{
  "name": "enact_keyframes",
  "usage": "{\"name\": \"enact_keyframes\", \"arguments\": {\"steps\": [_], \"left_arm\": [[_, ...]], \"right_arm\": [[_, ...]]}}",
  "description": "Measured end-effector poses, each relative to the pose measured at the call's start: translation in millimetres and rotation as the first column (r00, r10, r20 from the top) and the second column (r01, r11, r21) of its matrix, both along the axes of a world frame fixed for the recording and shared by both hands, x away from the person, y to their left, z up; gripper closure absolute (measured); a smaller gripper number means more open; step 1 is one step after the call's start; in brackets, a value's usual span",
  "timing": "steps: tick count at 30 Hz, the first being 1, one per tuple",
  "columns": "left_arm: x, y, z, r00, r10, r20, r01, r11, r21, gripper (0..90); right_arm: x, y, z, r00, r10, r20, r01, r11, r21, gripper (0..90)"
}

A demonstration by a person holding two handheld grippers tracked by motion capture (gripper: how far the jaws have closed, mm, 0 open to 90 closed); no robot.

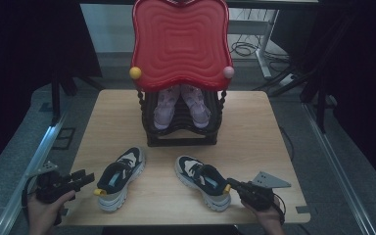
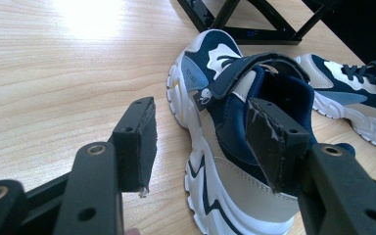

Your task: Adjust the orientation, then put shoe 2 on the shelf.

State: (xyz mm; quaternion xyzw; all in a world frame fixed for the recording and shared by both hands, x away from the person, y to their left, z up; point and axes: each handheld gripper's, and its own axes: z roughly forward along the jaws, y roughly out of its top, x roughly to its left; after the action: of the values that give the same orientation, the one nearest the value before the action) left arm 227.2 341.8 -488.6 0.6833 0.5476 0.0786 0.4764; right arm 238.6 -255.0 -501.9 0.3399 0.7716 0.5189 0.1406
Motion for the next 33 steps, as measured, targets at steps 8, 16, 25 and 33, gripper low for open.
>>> {"name": "enact_keyframes", "arguments": {"steps": [8,16,25,33], "left_arm": [[0.3,-0.8,2.4,1.0000,-0.005,0.007,0.005,1.0000,-0.002,45.3],[4.6,-4.7,6.1,0.9996,-0.022,0.019,0.022,0.9998,-0.001,45.3],[8.9,-9.3,10.8,0.9982,-0.047,0.036,0.048,0.9987,-0.017,45.3],[8.6,-14.1,10.5,0.9975,-0.059,0.038,0.060,0.9981,-0.012,45.3]], "right_arm": [[-2.7,4.9,-0.7,0.9998,0.019,-0.005,-0.019,1.000,0.001,89.9],[-2.1,0.4,-2.1,1.0000,-0.003,-0.007,0.003,1.000,0.023,89.7],[-4.3,-10.4,-4.5,0.9987,-0.049,-0.014,0.049,0.997,0.057,89.2],[-0.8,-7.5,0.3,0.9990,-0.044,-0.005,0.044,0.996,0.083,84.9]]}}
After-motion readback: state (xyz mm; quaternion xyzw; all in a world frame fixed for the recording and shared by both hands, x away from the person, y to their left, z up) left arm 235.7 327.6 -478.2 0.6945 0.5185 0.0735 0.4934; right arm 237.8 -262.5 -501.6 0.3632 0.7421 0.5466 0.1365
